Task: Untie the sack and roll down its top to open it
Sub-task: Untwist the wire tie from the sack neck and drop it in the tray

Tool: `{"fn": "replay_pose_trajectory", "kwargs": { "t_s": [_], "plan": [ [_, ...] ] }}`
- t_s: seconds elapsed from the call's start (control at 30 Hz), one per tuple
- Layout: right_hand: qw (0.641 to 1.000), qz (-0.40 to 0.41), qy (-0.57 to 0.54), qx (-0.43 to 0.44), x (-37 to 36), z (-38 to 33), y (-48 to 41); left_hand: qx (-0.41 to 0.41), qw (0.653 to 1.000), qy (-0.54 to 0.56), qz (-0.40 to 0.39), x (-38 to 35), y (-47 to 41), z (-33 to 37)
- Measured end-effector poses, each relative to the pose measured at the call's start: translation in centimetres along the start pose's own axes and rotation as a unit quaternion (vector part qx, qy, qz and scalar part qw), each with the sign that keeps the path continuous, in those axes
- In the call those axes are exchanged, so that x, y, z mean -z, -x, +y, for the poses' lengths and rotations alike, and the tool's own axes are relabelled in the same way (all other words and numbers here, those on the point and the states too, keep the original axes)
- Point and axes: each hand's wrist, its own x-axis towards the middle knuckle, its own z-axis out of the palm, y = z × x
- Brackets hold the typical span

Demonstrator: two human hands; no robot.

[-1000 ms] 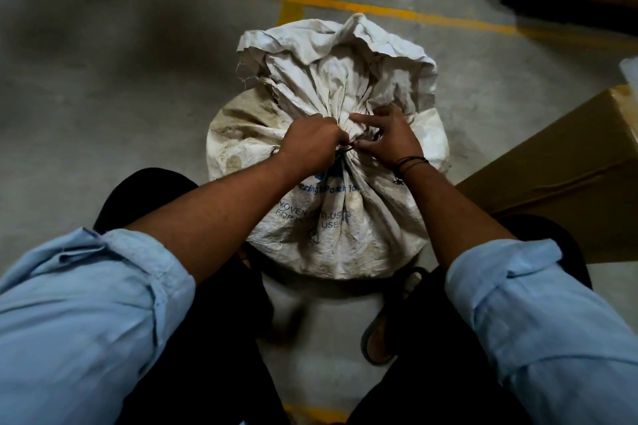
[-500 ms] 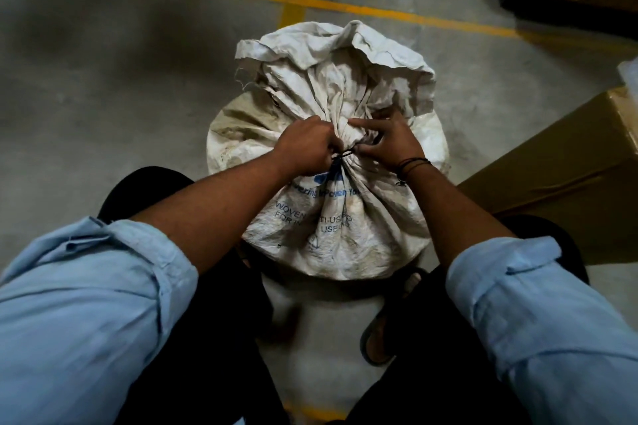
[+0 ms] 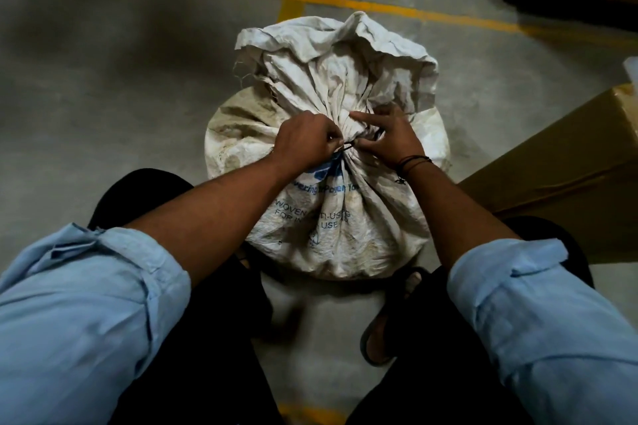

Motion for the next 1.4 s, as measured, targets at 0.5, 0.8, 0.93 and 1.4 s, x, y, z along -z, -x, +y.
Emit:
{"fn": "replay_pose_trajectory", "kwargs": {
  "t_s": [0.5, 0.8, 0.93, 1.4],
  "plan": [
    [1.000, -0.011, 0.008, -0.003, -0.2, -0.1, 0.3, -0.106, 0.991, -0.020, -0.074, 0.1, -1.1, -0.9],
    [1.000, 0.002, -0.005, -0.006, -0.3, 0.4, 0.2, -0.021, 0.973, 0.200, -0.110, -1.2, -0.8, -1.7],
    [1.000, 0.008, -0.007, -0.001, -0.4, 0.4, 0.0, 0.010, 0.968, 0.230, -0.105, -2.0, -0.8, -1.7],
    [1.000, 0.004, -0.005, 0.007, -0.4, 0.8, -0.4, -0.009, 0.978, 0.134, -0.161, -0.6, -2.1, -0.4]
  ]
}}
